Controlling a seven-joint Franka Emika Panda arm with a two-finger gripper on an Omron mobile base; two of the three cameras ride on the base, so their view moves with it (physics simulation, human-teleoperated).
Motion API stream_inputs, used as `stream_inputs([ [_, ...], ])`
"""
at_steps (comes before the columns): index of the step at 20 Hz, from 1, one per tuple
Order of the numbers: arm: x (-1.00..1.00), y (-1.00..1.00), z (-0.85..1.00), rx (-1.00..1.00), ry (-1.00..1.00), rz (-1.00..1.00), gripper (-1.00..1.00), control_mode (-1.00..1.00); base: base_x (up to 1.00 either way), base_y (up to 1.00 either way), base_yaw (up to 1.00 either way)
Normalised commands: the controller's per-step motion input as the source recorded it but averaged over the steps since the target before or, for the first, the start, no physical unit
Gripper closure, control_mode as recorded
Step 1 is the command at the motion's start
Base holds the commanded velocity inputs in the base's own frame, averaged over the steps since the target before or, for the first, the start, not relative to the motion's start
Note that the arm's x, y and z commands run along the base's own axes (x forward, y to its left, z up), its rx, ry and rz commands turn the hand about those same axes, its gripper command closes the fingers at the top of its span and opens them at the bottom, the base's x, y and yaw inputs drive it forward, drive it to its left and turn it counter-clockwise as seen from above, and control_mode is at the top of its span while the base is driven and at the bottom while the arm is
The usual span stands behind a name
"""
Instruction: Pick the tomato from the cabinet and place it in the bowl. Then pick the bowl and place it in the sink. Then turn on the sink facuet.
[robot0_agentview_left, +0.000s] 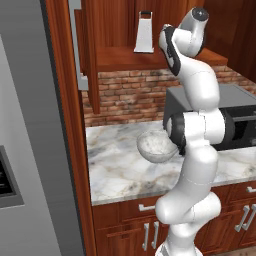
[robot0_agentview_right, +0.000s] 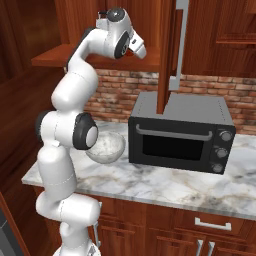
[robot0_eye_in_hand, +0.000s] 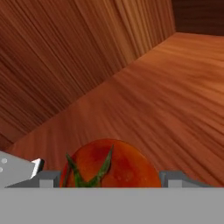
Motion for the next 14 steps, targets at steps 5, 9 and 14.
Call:
stream_inputs([
  [5, -0.02, 0.0, -0.11, 0.0, -0.03, 0.0, 1.0, -1.0, 0.0, 0.0, 0.0],
  [9, -0.45, 0.0, -0.04, 0.0, -0.14, 0.0, 1.0, -1.0, 0.0, 0.0, 0.0],
  [14, -0.97, 0.07, -0.32, -0.02, -0.19, 0.05, 1.0, -1.0, 0.0, 0.0, 0.0],
])
